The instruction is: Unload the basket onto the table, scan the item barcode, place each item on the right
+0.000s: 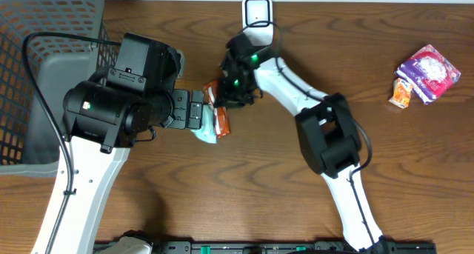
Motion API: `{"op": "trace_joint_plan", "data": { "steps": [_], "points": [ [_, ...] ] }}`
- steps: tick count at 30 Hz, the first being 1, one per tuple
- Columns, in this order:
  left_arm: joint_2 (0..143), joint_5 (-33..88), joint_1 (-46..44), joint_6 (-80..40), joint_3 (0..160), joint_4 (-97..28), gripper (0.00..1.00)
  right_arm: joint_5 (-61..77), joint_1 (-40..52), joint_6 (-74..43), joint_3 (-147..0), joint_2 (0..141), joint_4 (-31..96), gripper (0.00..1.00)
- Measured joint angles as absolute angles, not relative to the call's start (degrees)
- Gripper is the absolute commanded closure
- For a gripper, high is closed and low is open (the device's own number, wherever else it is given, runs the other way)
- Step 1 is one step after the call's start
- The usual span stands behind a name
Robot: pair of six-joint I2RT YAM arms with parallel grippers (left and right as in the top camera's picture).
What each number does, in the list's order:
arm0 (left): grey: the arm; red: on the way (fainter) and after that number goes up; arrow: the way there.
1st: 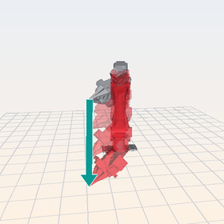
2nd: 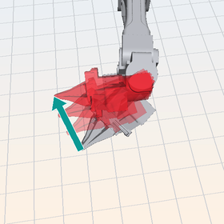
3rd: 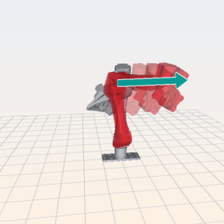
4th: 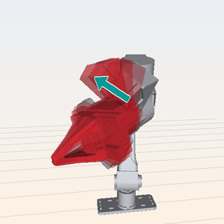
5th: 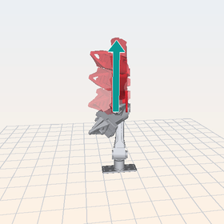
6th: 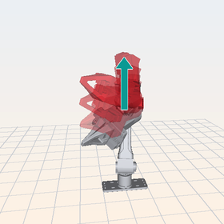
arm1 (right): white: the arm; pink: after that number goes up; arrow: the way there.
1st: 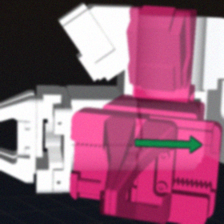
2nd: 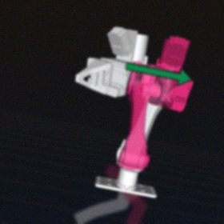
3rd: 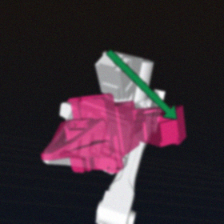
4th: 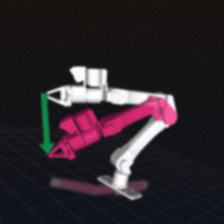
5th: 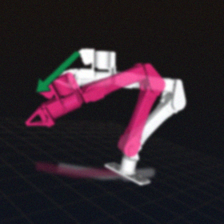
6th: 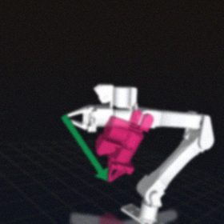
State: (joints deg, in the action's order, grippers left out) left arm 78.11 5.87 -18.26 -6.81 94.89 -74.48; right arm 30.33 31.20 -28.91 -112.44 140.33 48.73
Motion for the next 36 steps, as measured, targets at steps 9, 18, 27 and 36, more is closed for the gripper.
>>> {"op": "trace_joint_plan", "data": {
  "steps": [9, 18, 27, 36],
  "points": [
    [78.1, 5.9, -18.3, -6.8, 94.9, -74.5, 0.02, 33.4, 27.7, -25.5, -112.6, 140.3, 53.0, 0.99],
    [78.1, 5.9, -18.3, -6.8, 94.9, -74.5, 0.02, 43.9, 12.2, -10.8, -112.6, 139.7, 63.0, 0.99],
    [78.1, 5.9, -18.3, -6.8, 94.9, -74.5, 0.02, 42.5, 7.9, 3.3, -112.6, 137.9, 72.2, 0.99],
    [78.1, 5.9, -18.3, -6.8, 94.9, -74.5, 0.02, 16.3, 8.7, -2.2, -112.8, 134.3, 72.4, 0.99]
  ]
}}
